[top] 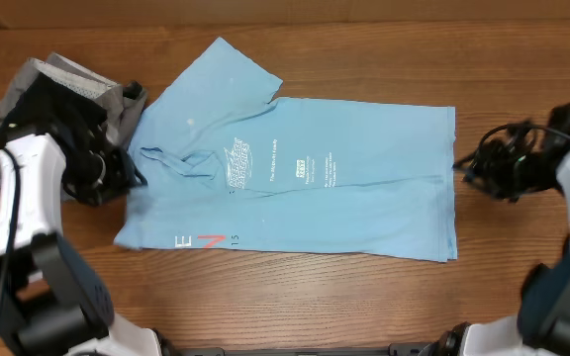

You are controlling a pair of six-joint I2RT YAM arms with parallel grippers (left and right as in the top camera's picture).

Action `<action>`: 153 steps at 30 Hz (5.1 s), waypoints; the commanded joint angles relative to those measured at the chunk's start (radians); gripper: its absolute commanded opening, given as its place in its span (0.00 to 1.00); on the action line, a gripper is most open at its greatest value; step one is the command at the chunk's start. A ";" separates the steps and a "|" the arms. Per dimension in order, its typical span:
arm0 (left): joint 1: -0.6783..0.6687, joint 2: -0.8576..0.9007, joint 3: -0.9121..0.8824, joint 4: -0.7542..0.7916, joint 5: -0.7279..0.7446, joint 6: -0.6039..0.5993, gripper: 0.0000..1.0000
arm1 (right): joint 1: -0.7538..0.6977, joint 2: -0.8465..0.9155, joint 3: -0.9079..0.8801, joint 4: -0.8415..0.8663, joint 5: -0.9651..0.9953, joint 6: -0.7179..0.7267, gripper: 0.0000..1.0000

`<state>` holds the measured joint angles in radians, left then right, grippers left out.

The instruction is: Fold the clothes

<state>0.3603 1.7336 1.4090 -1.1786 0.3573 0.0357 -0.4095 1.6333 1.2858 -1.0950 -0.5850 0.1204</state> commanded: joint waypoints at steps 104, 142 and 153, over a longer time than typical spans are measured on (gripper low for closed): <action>-0.251 -0.010 0.073 0.044 0.076 -0.012 0.60 | -0.135 0.103 0.099 -0.224 0.470 0.303 0.48; -0.428 0.766 0.393 1.051 -0.081 -0.053 0.38 | 0.061 0.043 0.253 -0.212 0.137 0.085 0.56; -0.426 0.738 0.394 0.928 0.036 -0.014 0.04 | 0.061 0.045 0.252 -0.114 0.163 0.089 0.56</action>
<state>-0.0586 2.4557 1.8187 -0.2108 0.3420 0.0032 -0.3515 1.6867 1.5230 -1.2369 -0.4381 0.2153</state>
